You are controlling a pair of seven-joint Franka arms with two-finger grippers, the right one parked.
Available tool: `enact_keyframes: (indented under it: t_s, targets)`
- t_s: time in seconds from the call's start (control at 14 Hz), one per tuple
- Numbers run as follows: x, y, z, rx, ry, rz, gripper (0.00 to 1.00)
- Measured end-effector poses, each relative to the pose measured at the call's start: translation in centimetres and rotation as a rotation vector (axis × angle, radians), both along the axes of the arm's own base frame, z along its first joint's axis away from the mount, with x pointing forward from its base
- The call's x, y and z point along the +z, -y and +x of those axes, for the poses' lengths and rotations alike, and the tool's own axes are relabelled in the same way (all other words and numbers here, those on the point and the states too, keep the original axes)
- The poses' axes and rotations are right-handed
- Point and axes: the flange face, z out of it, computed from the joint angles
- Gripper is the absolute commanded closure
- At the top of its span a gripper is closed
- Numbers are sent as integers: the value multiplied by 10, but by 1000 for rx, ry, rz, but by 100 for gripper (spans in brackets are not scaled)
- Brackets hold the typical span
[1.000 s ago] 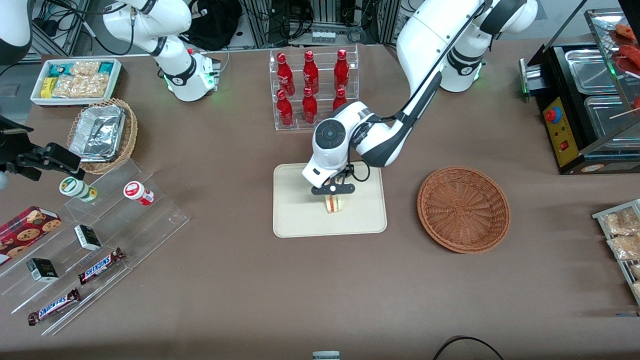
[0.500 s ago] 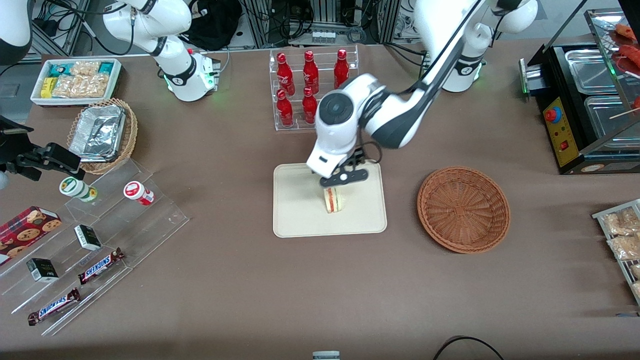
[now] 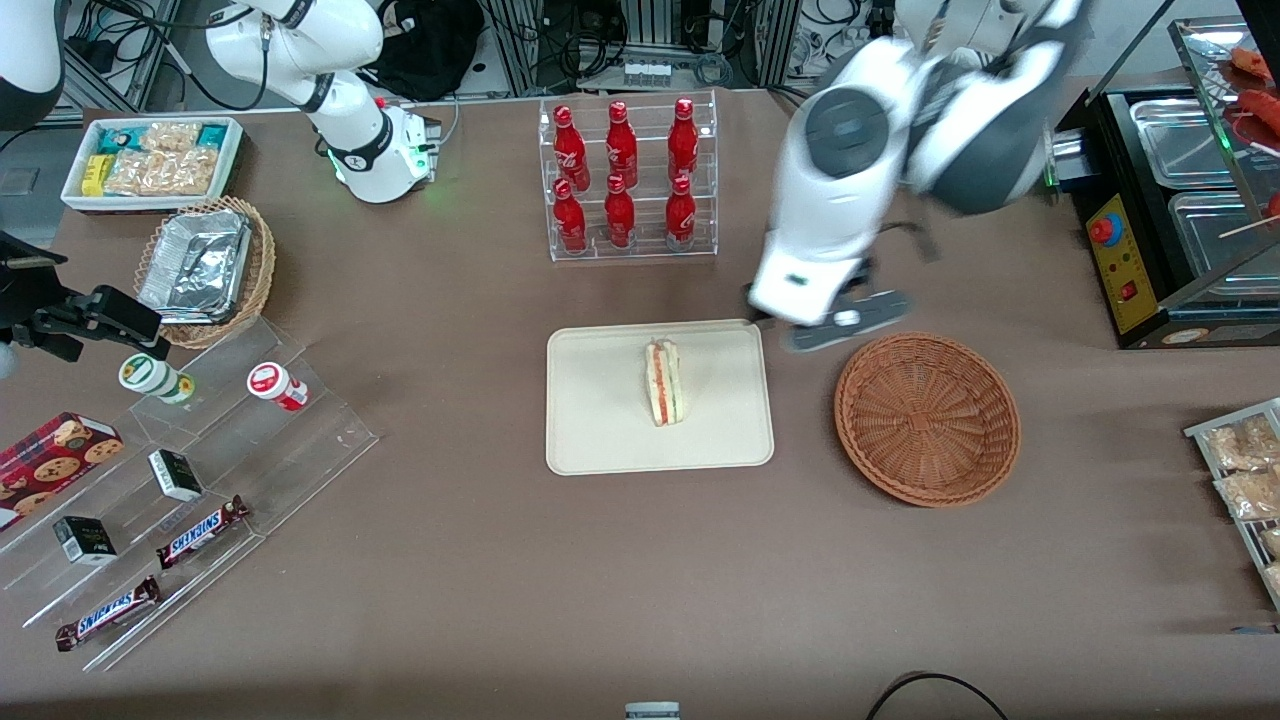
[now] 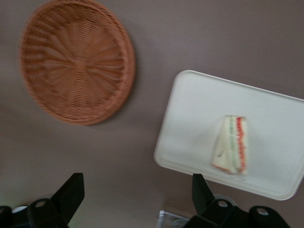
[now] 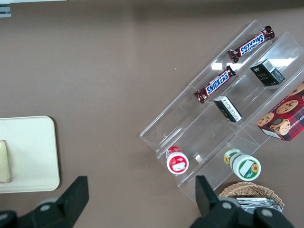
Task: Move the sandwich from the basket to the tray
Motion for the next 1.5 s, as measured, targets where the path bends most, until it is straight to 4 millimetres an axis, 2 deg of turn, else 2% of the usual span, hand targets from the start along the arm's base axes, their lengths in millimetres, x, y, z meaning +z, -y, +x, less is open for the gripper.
enact_keyframes:
  t_s: [0.14, 0.29, 0.5, 0.64, 1.0, 1.5]
  targets:
    - [38, -62, 0, -25, -26, 10, 0]
    - [64, -116, -4, -60, -57, 13, 0]
    - [80, -181, -6, -100, -101, 3, 0]
    - [76, -211, -1, -126, -120, -10, 0]
    - [66, -243, 8, -169, -116, -47, 0]
    - [71, -254, 18, -168, -85, -70, 0]
